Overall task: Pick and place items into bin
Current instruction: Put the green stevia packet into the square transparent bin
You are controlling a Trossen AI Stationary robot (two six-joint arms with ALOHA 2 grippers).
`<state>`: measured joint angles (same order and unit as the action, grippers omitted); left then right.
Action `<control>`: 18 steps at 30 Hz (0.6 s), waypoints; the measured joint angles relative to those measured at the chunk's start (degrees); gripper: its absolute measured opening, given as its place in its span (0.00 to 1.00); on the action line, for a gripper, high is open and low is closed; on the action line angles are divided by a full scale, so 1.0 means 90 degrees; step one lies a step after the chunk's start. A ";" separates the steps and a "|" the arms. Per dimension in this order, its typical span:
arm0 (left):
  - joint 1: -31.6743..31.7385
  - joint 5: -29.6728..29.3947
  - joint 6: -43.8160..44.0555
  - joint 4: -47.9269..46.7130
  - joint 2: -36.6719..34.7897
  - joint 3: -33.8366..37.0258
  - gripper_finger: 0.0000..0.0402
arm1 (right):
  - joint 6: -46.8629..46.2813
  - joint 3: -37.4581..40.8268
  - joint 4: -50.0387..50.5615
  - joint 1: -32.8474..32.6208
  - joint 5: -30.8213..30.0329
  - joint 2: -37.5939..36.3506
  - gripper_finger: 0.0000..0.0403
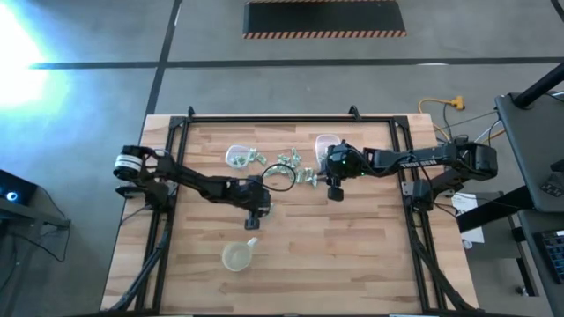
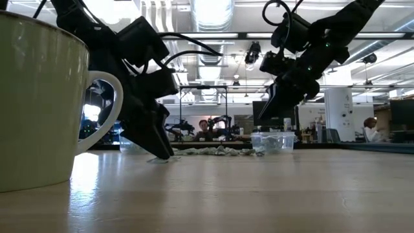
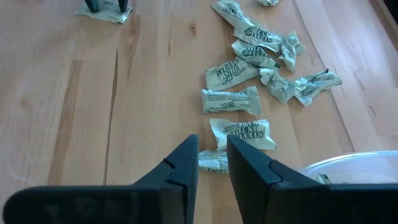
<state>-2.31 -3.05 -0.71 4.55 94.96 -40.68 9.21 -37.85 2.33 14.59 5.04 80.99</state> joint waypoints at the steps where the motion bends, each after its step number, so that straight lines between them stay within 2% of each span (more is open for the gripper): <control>1: 0.0000 -0.0003 0.0003 -0.0001 0.0000 0.0001 0.33 | 0.0000 0.0000 -0.0004 0.0000 0.0000 0.0000 0.18; 9: 0.0000 -0.0036 0.0032 0.0001 0.0000 0.0006 0.30 | -0.0022 0.0001 -0.0017 0.0000 0.0000 0.0000 0.18; 18: 0.0005 -0.0046 0.0029 -0.0001 -0.0002 0.0008 0.06 | -0.0023 0.0002 -0.0019 0.0000 -0.0002 0.0000 0.18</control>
<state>-2.26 -3.46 -0.45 4.54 94.94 -40.60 9.01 -37.82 2.15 14.59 5.02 80.99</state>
